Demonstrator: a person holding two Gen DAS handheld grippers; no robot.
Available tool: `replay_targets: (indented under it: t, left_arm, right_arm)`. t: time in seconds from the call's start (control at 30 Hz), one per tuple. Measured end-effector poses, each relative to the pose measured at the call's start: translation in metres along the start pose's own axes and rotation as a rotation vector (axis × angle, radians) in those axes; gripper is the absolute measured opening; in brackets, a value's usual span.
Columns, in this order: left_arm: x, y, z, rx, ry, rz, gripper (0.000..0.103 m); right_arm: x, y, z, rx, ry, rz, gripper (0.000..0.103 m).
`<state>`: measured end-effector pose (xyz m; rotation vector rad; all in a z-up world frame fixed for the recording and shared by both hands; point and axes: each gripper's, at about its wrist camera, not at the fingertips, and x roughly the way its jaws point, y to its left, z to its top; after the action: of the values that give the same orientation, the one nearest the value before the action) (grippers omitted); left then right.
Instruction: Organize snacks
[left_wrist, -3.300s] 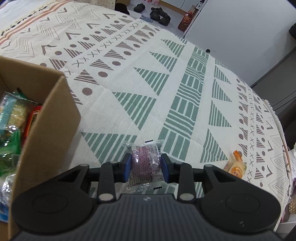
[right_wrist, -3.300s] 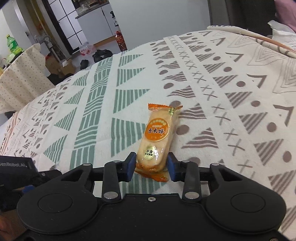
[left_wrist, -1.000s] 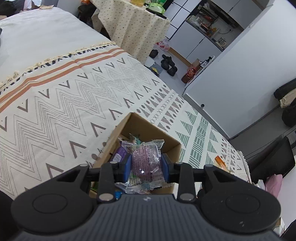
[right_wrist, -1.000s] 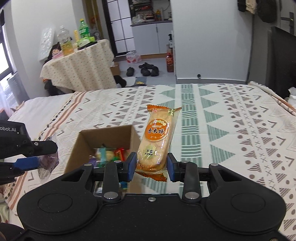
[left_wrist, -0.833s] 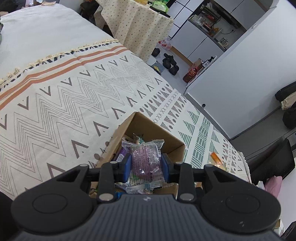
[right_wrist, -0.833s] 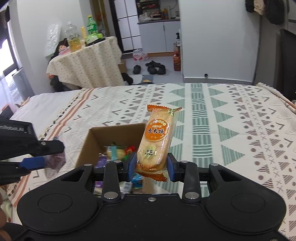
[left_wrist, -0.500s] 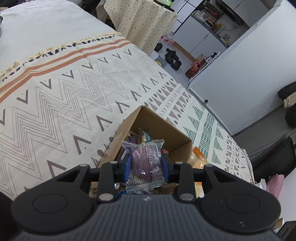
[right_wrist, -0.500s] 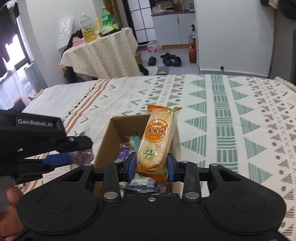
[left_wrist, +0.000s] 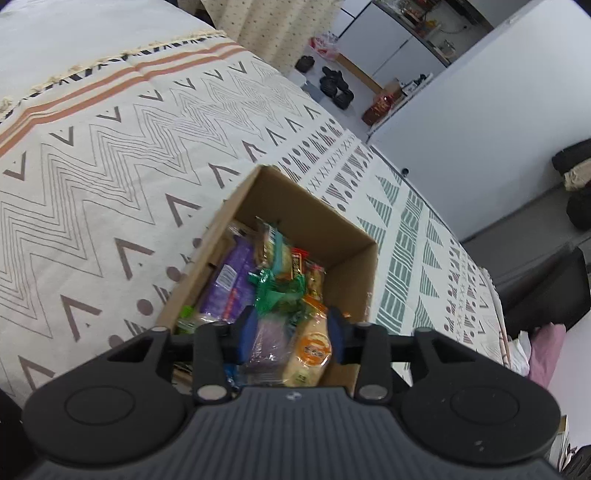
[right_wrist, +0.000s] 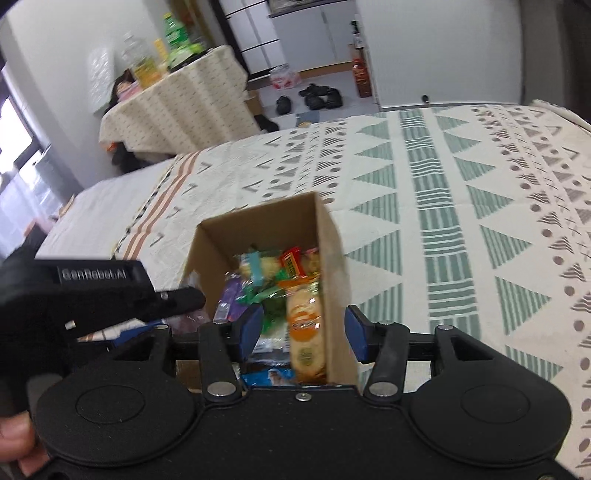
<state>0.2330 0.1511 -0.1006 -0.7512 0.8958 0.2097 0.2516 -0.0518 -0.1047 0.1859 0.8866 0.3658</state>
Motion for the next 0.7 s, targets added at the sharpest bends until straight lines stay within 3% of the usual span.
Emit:
replay_targets:
  t: [0.03,0.17,0.33,0.7]
  left_arm:
    - [0.000,-0.001,0.000,-0.001,0.003,0.005,0.052]
    - [-0.009,-0.004,-0.002,0.008,-0.014,0.032,0.058]
    - [-0.022,-0.011,-0.006,0.050,-0.029,0.059,0.076]
    - [-0.055,-0.027,-0.019,0.164,-0.034,0.105,0.087]
  right_arm:
    - [-0.002,-0.003,0.001,0.007,-0.003,0.001,0.050]
    - [-0.009,-0.010,0.002,0.020,-0.020,-0.001,0.056]
    - [-0.015,-0.016,0.001,0.034,-0.020,0.004,0.061]
    - [-0.047,-0.029,-0.001,0.072,-0.047,0.006,0.075]
